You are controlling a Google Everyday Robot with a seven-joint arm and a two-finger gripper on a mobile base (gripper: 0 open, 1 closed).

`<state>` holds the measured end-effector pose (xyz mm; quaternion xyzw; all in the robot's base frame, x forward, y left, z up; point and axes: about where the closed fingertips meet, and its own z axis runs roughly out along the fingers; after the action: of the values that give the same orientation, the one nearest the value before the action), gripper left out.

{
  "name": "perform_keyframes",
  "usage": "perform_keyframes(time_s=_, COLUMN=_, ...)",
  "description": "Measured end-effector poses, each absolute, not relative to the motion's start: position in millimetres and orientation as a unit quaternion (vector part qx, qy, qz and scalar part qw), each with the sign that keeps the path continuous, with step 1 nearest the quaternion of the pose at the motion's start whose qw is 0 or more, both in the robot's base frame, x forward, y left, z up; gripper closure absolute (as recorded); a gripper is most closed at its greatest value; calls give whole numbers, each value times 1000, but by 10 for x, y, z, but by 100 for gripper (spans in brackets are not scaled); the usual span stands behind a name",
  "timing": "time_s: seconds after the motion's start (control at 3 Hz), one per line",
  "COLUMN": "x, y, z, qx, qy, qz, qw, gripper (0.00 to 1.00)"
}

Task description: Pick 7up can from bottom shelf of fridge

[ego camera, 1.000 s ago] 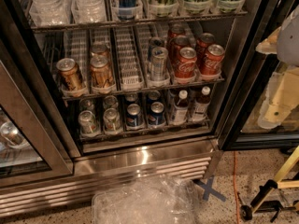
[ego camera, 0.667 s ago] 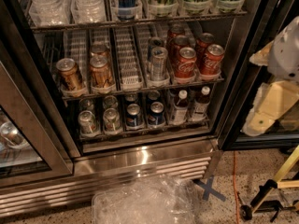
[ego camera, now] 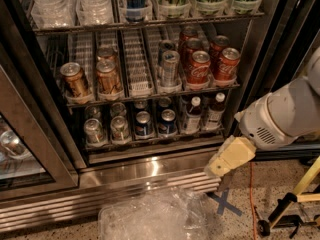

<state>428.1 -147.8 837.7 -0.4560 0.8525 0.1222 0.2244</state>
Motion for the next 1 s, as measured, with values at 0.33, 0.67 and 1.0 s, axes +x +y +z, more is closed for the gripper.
perform_keyframes(time_s=0.33, x=4252, y=-1195, z=7982, qx=-412, qy=865, qz=148, qw=247, gripper=0)
perform_keyframes(time_s=0.67, x=4454, y=-984, z=7783, qx=-368, qy=876, qz=141, qw=278, gripper=0)
perform_keyframes(time_s=1.0, x=4639, y=-1000, z=7895, qx=-339, qy=877, qz=133, qw=314, gripper=0)
